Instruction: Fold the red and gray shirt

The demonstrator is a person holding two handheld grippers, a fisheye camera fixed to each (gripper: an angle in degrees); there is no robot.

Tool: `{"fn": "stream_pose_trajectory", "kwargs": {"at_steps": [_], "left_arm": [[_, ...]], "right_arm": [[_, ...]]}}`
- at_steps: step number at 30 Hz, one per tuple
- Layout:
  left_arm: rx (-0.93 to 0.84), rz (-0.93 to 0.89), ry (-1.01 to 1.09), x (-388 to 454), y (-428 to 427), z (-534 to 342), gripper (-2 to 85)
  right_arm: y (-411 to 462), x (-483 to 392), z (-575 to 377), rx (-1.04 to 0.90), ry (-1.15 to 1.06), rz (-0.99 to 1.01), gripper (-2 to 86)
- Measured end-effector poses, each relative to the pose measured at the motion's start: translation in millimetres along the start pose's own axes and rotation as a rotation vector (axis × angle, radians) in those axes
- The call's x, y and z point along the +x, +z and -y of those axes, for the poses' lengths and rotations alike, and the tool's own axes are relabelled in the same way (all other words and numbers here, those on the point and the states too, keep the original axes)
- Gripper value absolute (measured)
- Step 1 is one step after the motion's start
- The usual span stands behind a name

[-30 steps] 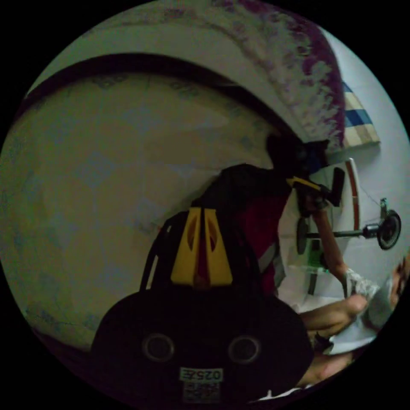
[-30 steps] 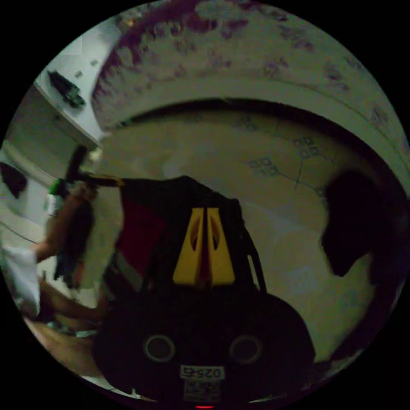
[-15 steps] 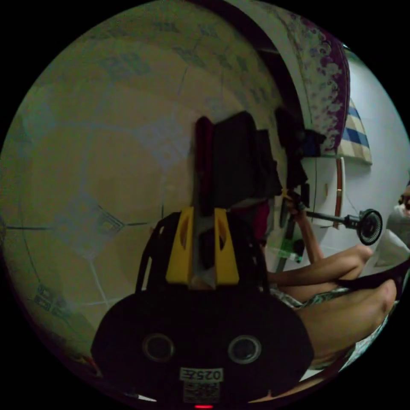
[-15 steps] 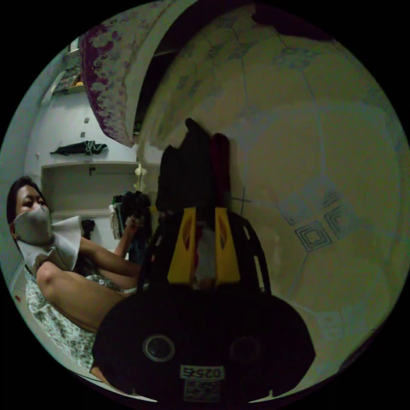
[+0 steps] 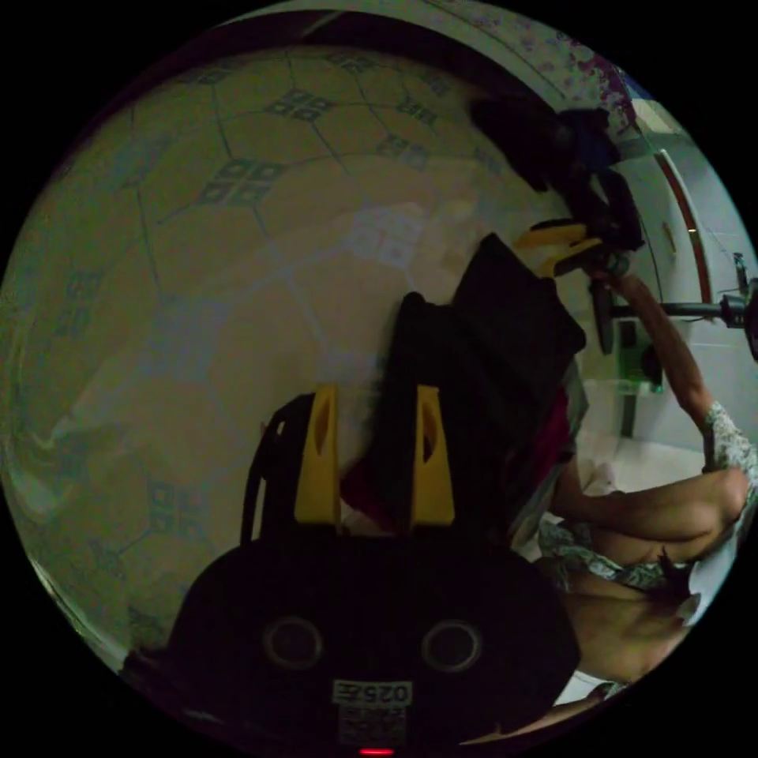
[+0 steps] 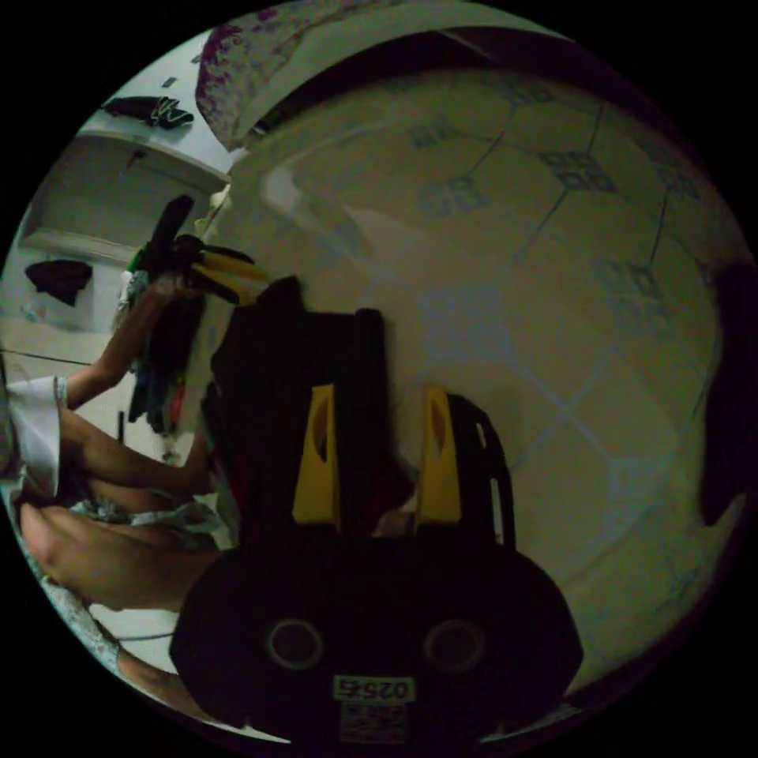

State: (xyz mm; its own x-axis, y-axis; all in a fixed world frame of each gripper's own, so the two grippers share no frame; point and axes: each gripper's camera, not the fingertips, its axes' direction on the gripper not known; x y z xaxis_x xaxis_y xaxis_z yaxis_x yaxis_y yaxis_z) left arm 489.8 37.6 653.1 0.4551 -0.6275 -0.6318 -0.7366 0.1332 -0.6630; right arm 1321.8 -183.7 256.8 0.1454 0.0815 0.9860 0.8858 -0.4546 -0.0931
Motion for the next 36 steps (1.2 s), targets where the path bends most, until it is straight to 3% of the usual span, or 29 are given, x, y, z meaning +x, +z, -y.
{"fn": "stream_pose_trajectory", "kwargs": {"at_steps": [2,5,8,9,11,13,18,22,26,30,33,36], "left_arm": [[-0.044,-0.105,0.015,3,13,8,7.9],[-0.049,-0.048,0.046,17,24,9,0.0],[-0.045,-0.067,0.080,24,28,-1,-1.4],[-0.031,-0.060,0.081,21,19,-4,-1.5],[0.006,-0.054,0.066,9,-7,-5,-1.7],[0.105,0.063,0.006,-13,-58,1,-1.7],[0.499,0.164,-0.044,-32,-166,-23,-1.6],[0.754,0.103,0.131,-5,-178,-116,-1.1],[0.614,-0.106,0.105,-1,-102,-187,2.1],[0.462,-0.275,-0.228,-31,-5,-273,4.2],[0.552,-0.399,-0.376,-48,0,-318,5.0],[0.587,-0.391,-0.453,-64,-17,-326,4.7]], "right_arm": [[15,0,6,-0.057,0.007,0.120,11.5],[26,-10,7,-0.055,-0.027,0.020,2.7],[35,-14,12,-0.137,-0.082,0.285,1.1],[27,-15,17,-0.139,-0.089,0.283,0.7],[2,-18,27,-0.095,-0.106,0.080,0.4],[-45,-12,48,0.003,-0.098,-0.114,0.2],[-141,-24,46,0.421,-0.118,-0.217,0.5],[-150,-50,-17,0.587,-0.250,-0.079,2.0],[-91,-49,-85,0.437,-0.196,0.019,6.4],[-5,-14,-160,0.231,0.030,0.072,12.2],[6,8,-195,0.293,0.152,0.196,12.3],[-6,25,-202,0.370,0.212,0.242,11.4]]}}
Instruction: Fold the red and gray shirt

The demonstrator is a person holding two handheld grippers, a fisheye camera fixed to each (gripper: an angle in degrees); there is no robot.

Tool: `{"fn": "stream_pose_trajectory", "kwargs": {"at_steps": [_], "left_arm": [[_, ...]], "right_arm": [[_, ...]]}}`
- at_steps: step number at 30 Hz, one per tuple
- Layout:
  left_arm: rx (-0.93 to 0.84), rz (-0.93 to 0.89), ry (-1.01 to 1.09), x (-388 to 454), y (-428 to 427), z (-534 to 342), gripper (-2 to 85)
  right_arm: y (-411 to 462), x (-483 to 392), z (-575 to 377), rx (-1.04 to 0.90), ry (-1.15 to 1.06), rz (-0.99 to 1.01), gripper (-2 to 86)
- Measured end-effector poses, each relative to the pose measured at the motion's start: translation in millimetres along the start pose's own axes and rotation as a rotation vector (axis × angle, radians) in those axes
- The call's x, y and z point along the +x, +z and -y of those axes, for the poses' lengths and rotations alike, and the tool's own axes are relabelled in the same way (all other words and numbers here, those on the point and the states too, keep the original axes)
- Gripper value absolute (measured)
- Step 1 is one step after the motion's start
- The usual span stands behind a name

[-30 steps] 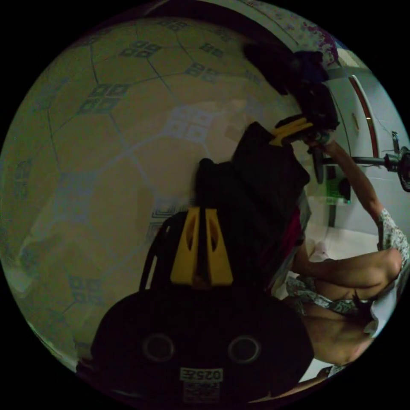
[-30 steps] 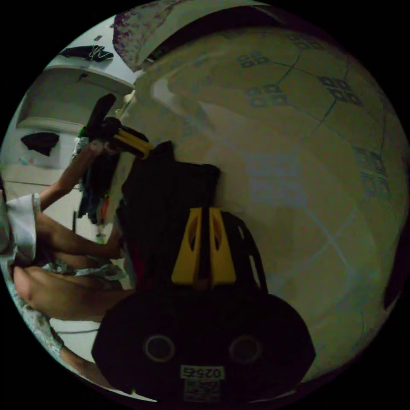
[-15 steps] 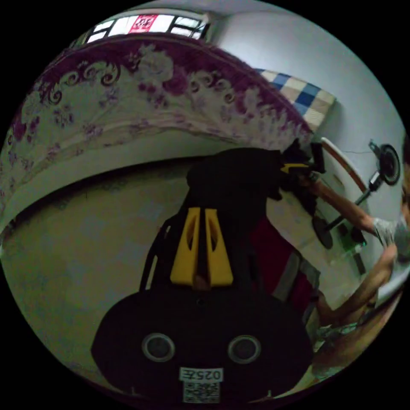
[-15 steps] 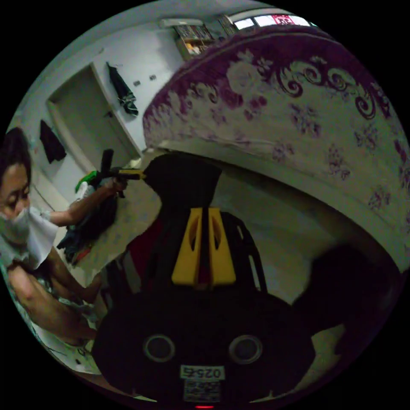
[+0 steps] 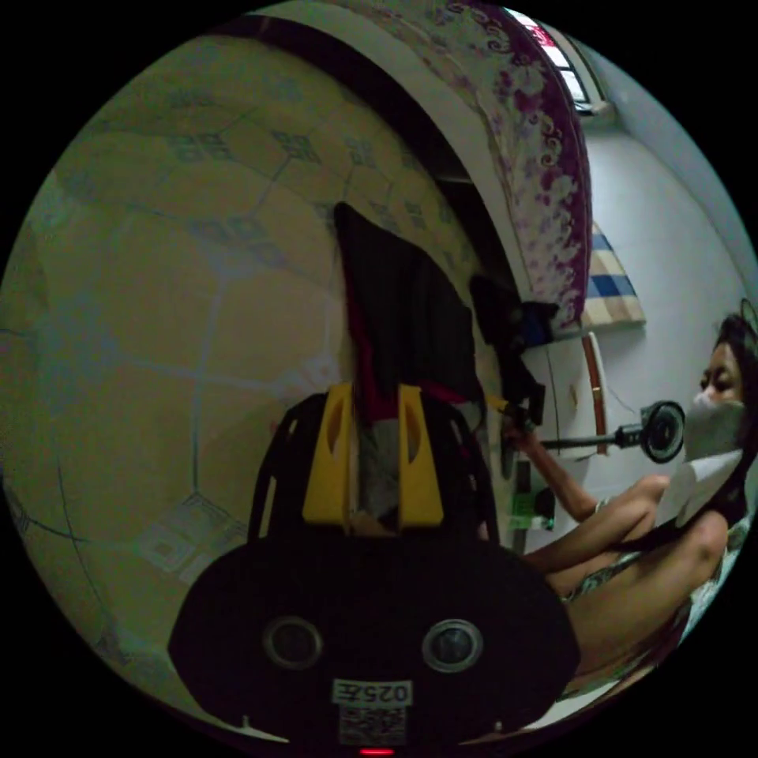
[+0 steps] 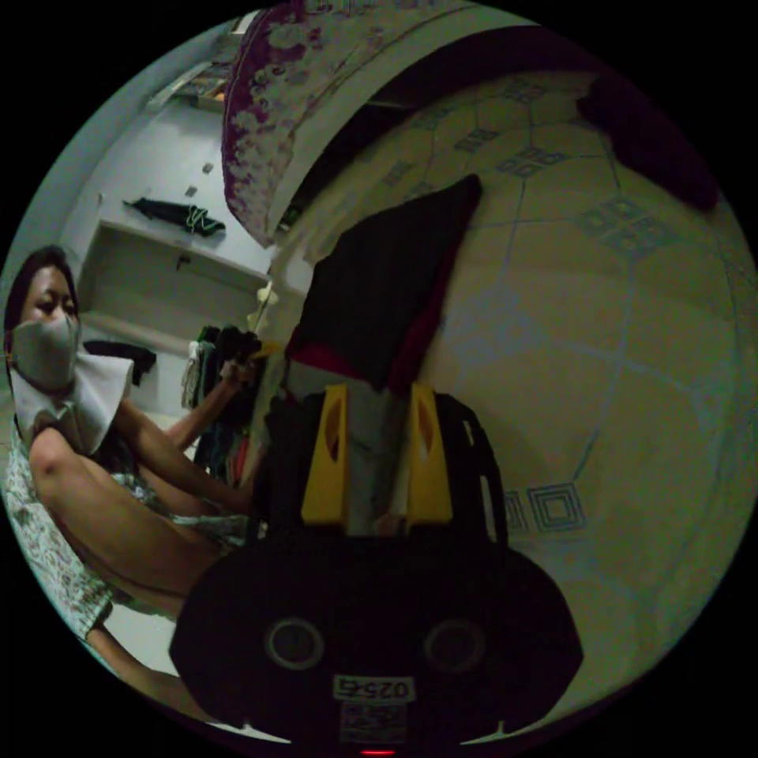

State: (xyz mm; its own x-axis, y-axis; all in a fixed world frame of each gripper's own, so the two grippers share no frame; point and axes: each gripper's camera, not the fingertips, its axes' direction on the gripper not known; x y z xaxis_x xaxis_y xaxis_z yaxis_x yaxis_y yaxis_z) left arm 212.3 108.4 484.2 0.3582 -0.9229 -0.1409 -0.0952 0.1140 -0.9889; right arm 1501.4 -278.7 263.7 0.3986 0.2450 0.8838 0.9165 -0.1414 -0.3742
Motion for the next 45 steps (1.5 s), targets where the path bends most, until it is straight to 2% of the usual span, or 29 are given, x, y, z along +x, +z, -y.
{"fn": "stream_pose_trajectory", "kwargs": {"at_steps": [2,5,10,13,25,30,34,38,42,45], "left_arm": [[-0.026,0.016,-0.031,-1,0,18,4.4],[-0.115,0.028,-0.051,10,17,49,5.3],[-0.229,0.194,-0.027,43,45,67,8.1],[-0.239,0.252,-0.056,45,47,69,7.9],[-0.210,0.169,-0.170,23,24,73,6.5],[-0.227,0.192,-0.166,25,18,78,3.7],[-0.245,0.227,-0.165,23,13,80,0.0],[-0.261,0.213,-0.152,22,2,84,-1.2],[-0.187,0.180,-0.149,26,-45,88,-1.2],[-0.210,0.188,-0.168,13,-55,84,-1.2]], "right_arm": [[-6,6,12,0.045,0.028,0.033,11.2],[2,14,36,-0.003,0.110,0.037,11.3],[17,19,51,-0.069,0.189,-0.007,10.6],[16,30,50,-0.068,0.210,-0.039,9.4],[10,76,54,-0.107,0.280,0.105,9.3],[16,90,70,-0.132,0.281,0.123,7.1],[24,90,74,-0.206,0.244,0.039,0.3],[14,84,78,-0.207,0.192,-0.007,-0.8],[-34,81,85,-0.114,0.193,0.017,-0.9],[-40,97,87,-0.200,0.231,-0.066,-0.6]]}}
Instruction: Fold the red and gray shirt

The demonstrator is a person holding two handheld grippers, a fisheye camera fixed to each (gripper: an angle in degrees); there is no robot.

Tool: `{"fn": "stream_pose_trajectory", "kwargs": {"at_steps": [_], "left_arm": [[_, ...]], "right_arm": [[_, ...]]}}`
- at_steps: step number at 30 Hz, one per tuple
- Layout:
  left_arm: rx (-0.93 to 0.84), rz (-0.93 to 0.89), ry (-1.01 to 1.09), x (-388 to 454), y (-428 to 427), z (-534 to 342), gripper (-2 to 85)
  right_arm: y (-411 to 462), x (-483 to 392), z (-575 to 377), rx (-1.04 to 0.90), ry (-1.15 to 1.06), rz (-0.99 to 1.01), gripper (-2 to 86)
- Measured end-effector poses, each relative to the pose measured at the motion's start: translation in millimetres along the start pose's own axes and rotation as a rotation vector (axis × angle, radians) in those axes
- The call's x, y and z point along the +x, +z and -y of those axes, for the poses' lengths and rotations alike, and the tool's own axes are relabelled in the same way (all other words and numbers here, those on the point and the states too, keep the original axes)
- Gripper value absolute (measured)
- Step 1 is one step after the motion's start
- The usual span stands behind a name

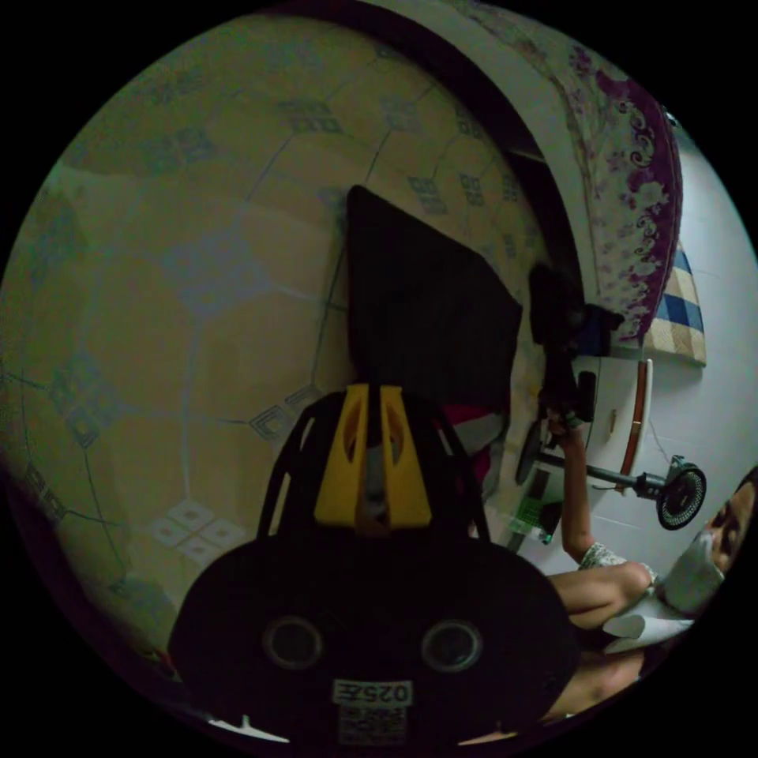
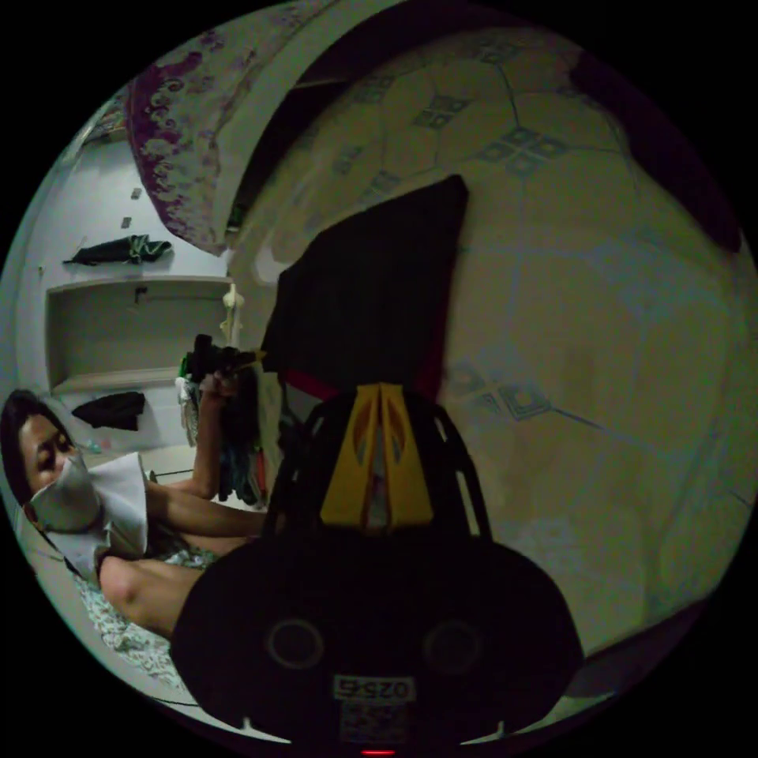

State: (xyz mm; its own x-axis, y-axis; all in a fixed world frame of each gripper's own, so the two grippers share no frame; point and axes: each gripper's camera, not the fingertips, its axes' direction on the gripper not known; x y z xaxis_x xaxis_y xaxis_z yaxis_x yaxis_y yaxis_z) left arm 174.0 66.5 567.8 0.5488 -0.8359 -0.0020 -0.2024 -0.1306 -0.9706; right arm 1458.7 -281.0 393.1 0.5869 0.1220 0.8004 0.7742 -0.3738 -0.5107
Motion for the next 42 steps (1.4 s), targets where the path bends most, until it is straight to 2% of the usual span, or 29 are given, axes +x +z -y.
{"fn": "stream_pose_trajectory", "kwargs": {"at_steps": [2,4,7,12,21,23,29,32,34,42], "left_arm": [[-0.054,-0.002,-0.016,-13,14,0,-1.3],[-0.068,-0.091,-0.035,-27,29,-2,-1.3],[-0.027,-0.142,-0.065,-40,26,-5,-1.2],[-0.013,-0.149,-0.074,-50,16,-3,-1.2],[-0.018,-0.149,-0.042,-47,0,5,-1.2],[-0.019,-0.152,-0.029,-46,-3,8,-1.2],[-0.031,-0.140,-0.006,-43,-4,15,-1.3],[-0.038,-0.137,0.000,-42,-2,18,-1.3],[-0.048,-0.147,-0.003,-42,2,23,-1.3],[-0.045,-0.187,0.036,-33,-20,22,-1.3]], "right_arm": [[9,12,3,-0.046,0.006,0.017,0.1],[15,16,0,0.030,-0.014,0.149,3.5],[21,12,-6,0.090,-0.015,0.191,8.5],[33,26,-7,0.067,0.043,0.123,9.0],[23,57,-15,0.199,0.139,0.272,9.9],[30,60,-5,0.173,0.148,0.316,9.6],[47,51,15,0.087,0.126,0.260,7.4],[52,42,21,0.067,0.118,0.195,4.3],[53,30,35,0.025,0.080,0.084,1.1],[3,-10,59,-0.023,-0.009,0.117,-0.5]]}}
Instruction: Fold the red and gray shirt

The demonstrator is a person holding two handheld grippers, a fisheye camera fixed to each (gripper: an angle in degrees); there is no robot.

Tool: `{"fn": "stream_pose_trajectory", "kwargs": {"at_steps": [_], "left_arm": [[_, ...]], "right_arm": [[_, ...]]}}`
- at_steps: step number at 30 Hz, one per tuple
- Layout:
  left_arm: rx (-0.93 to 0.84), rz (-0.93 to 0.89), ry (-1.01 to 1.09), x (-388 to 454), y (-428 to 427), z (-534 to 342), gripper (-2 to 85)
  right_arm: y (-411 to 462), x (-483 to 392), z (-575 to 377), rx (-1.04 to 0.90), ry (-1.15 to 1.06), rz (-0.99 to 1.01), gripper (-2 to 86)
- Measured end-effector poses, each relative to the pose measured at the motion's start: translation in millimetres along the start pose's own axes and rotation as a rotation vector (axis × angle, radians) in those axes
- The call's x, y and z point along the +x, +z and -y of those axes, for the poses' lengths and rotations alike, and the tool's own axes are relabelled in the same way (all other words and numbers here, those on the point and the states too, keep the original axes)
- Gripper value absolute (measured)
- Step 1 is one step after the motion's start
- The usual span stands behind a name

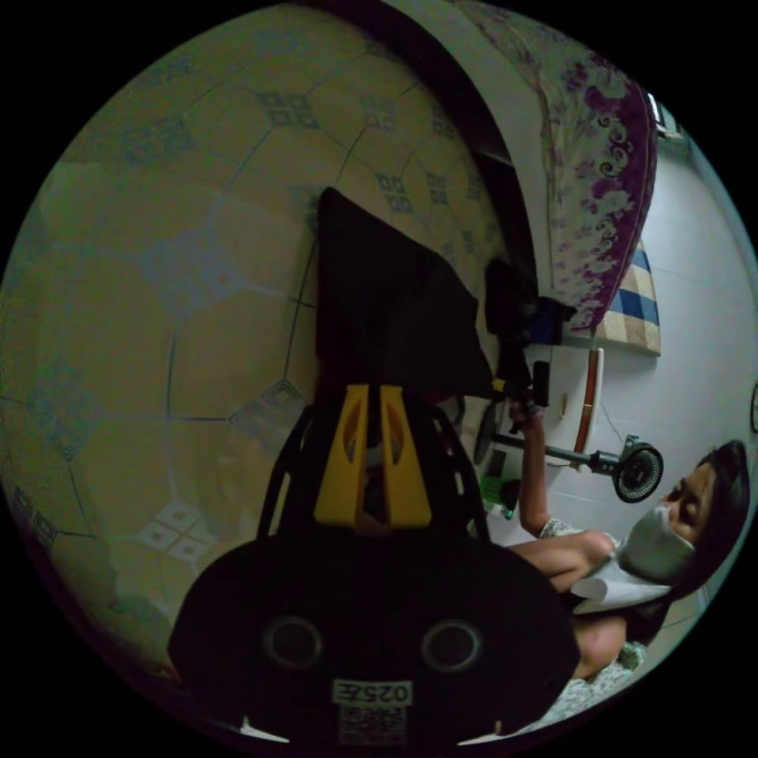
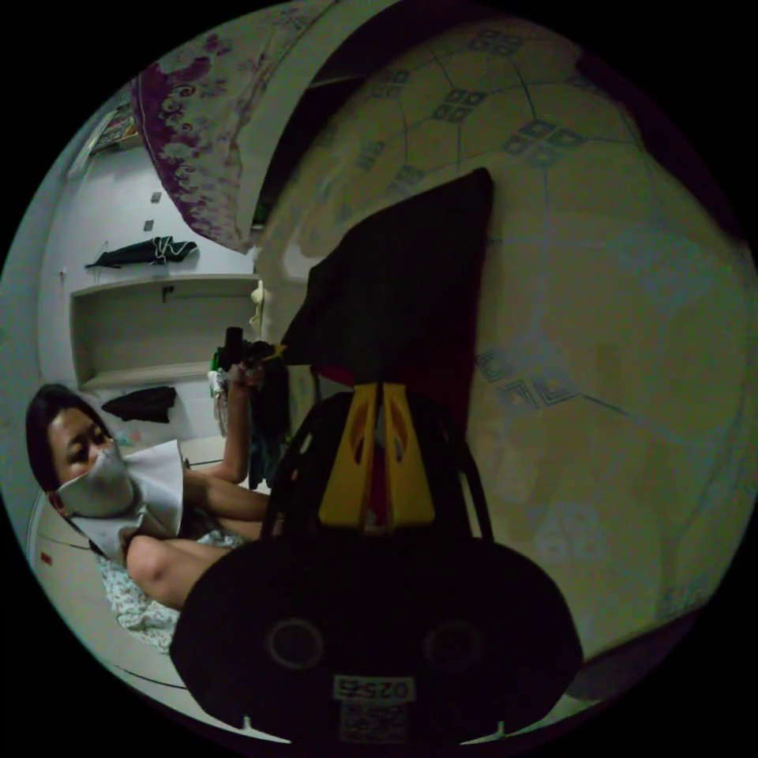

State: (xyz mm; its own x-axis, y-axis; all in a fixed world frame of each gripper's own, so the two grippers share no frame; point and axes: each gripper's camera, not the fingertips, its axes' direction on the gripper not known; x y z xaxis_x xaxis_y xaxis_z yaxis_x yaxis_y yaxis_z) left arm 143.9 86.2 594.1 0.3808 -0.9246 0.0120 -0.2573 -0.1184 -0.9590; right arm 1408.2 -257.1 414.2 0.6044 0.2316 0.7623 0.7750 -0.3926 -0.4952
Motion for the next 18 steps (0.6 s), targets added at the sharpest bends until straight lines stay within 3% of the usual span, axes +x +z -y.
{"fn": "stream_pose_trajectory", "kwargs": {"at_steps": [6,11,14,18], "left_arm": [[-0.116,0.024,-0.051,-30,39,-1,-1.2],[-0.115,0.021,-0.008,-43,46,-2,2.7],[-0.060,0.097,0.066,-31,16,-7,5.9],[0.213,0.099,0.160,-12,-24,26,6.5]], "right_arm": [[31,25,16,-0.154,0.100,-0.093,0.0],[38,20,21,-0.140,0.041,-0.119,4.3],[12,7,24,-0.034,-0.019,-0.107,9.8],[-18,-12,57,0.228,-0.163,-0.045,13.2]]}}
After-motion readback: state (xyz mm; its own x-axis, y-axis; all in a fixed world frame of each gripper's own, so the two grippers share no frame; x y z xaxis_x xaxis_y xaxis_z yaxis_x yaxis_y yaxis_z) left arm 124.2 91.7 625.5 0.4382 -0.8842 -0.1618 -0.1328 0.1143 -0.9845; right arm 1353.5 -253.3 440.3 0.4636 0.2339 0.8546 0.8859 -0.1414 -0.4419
